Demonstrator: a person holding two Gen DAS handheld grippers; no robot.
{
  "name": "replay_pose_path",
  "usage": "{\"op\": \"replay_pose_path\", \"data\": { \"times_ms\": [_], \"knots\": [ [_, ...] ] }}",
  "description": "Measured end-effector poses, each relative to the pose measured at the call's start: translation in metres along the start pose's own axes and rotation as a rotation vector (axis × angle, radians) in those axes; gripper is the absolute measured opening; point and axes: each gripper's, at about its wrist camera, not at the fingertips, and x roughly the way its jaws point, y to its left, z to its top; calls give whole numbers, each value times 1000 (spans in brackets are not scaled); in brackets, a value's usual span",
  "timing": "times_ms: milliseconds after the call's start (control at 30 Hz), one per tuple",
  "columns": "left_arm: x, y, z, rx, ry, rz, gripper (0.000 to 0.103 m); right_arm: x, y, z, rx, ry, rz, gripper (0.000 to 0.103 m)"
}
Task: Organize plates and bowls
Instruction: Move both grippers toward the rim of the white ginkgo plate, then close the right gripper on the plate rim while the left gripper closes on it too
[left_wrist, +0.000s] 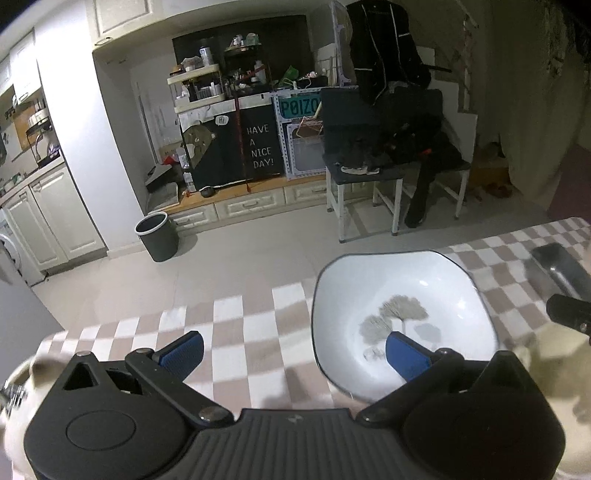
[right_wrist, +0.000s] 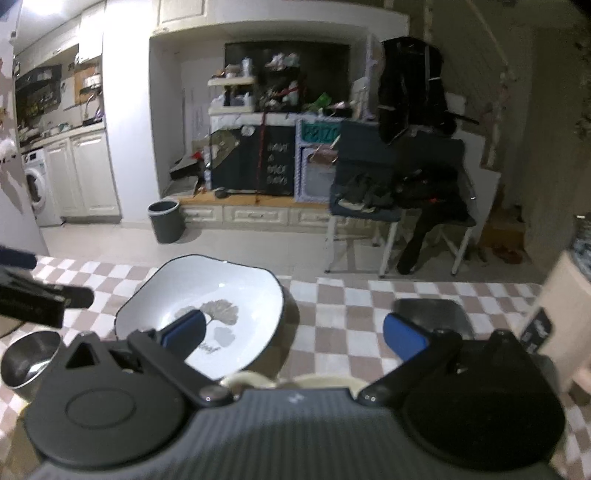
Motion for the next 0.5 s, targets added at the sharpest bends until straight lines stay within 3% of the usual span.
{"op": "replay_pose_path", "data": {
  "times_ms": [100,267,333,500],
  "knots": [
    [21,-1,6,11,6,-8,103,19,0,10,59,15,-4,103],
    [60,-1,7,-27,77,-109,103,47,-2,17,150,28,16,103],
    [72,-1,6,-31,102,-138,103,60,-3,20,178,86,49,103],
    [84,-7,9,-5,125,-119,103,89,-16,21,370,244,123,102]
  ]
}}
